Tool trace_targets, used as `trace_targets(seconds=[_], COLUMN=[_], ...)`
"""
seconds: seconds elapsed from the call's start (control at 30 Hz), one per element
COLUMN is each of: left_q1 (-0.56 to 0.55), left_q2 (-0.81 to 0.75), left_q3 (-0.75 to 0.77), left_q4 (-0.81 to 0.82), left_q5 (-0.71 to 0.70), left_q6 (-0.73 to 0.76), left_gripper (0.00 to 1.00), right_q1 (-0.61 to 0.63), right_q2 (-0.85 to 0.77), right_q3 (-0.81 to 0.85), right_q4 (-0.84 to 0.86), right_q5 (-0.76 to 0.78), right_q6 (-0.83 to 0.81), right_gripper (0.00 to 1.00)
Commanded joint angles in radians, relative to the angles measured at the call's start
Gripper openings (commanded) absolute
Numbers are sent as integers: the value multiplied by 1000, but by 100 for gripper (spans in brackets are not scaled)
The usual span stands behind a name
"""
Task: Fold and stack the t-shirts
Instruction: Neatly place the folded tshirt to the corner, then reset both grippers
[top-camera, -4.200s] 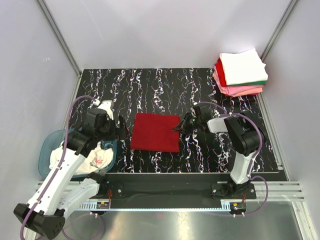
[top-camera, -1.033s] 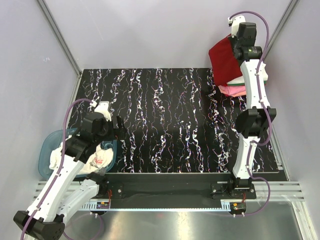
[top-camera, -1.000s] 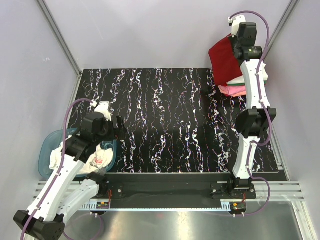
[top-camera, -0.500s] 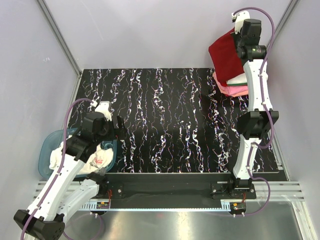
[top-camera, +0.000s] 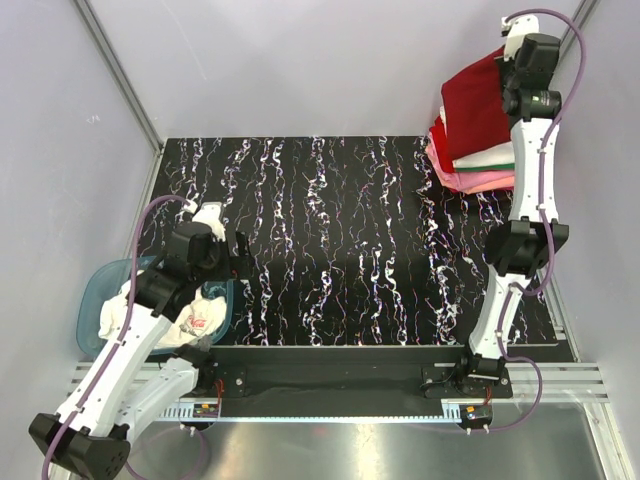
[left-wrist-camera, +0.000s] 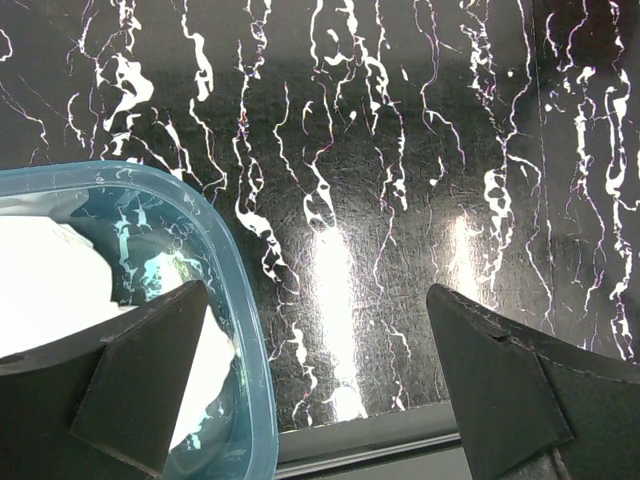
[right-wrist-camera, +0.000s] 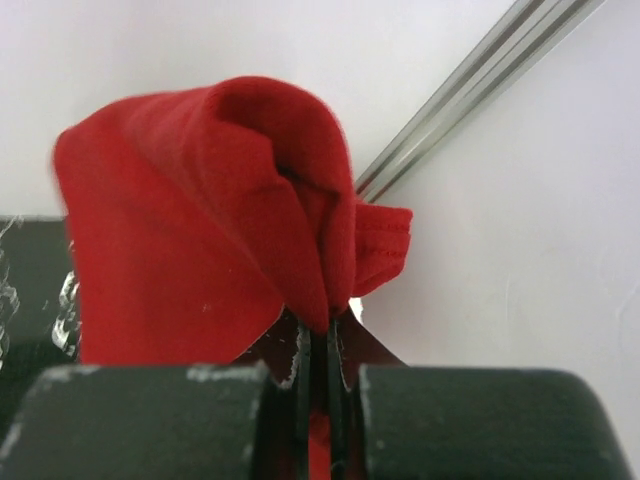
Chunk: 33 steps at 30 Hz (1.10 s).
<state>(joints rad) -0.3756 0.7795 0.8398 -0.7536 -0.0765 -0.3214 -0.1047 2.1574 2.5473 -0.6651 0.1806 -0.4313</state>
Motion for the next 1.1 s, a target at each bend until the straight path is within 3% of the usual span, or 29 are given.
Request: trace_targets(seconds=[0.0,0.13,0.17,0.2,0.23,0.27,0.37,0.53,0.7,0.93,1.07], left_q1=[4,4,4,4,4,4,3,3,3,3,4], left_q2=[1,15,23,24,27,27,18,26,-17,-66,-112], left_q3=[-8,-7,-5,-5,-5,-4,-8,-4,-7,-10,-8], left_q4=[40,37,36,34,33,31,33,33,36,36,30], left_q5=[-25,-32,-34,-37,-42,-43,-48,-42,-48,-54,-77], left_q6=[5,4,4,1,-2,-2,-4,-1,-1,-4,-10], left_gripper=[99,99,99,99,99,99,99,99,99,99,99], right_q1=[-55,-118,-133,-153,-171,-211,-262,-276,-259,-152,-69], right_q2=[85,241,302,332,357,390,414,320,110,-272,-552], right_q3=[73,91,96,109,119,119,154,120,55,-269,-526], right_q4=[148,339,382,406,424,471,454,440,410,411,319], right_q5=[-67,-67,-35,-26,-23,18,85,122,43,-15,-176], right_q6=[29,51,92,115,143,217,275,299,381,425,651], right_gripper=[0,1,14,34,59,99,100,100,99,100,100])
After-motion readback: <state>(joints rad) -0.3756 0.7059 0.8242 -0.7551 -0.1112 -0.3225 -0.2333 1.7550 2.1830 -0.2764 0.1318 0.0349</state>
